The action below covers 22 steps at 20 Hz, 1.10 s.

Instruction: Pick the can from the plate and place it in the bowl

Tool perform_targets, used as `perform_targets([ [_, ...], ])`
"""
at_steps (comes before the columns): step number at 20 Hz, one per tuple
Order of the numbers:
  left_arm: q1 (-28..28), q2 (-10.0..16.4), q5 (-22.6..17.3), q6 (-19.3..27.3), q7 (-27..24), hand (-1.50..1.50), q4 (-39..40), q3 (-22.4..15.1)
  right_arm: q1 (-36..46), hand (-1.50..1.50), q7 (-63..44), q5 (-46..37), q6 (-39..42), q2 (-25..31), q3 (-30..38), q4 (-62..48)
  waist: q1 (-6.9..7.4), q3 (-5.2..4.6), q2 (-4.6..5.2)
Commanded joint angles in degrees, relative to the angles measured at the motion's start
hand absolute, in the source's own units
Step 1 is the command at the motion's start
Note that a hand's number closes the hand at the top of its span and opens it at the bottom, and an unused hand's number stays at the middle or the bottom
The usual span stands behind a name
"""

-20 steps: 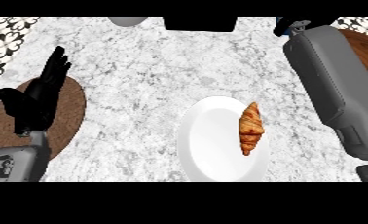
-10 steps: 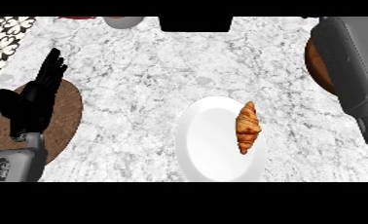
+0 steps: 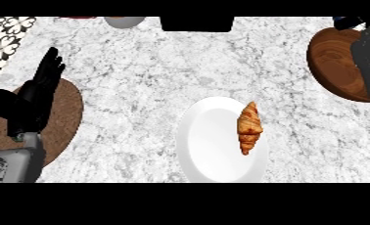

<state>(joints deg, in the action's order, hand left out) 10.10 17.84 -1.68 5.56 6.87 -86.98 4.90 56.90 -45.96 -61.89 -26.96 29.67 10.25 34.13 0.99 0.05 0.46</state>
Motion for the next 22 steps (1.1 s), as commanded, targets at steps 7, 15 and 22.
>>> perform_targets([
  [7, -3.51, -0.13, -1.26, -3.25, -2.67, 0.0, -0.75, 0.58, -3.02, 1.5, 18.94, 7.78, -6.12, 8.55, 8.76, -13.2, 0.87, 0.04, 0.25],
  [15, -2.41, -1.3, 0.37, -1.51, -0.09, 0.0, -2.76, -0.68, -5.82, -1.5, 19.81, 13.43, 4.08, 10.92, 14.63, -21.78, 1.22, 0.15, 0.45],
  [22, 0.12, -0.2, -0.38, -1.61, 1.13, 0.0, -1.11, 1.39, -8.4, -1.5, 33.88, 24.19, -3.89, 8.29, 24.34, -16.78, 0.53, 0.29, 0.44],
])
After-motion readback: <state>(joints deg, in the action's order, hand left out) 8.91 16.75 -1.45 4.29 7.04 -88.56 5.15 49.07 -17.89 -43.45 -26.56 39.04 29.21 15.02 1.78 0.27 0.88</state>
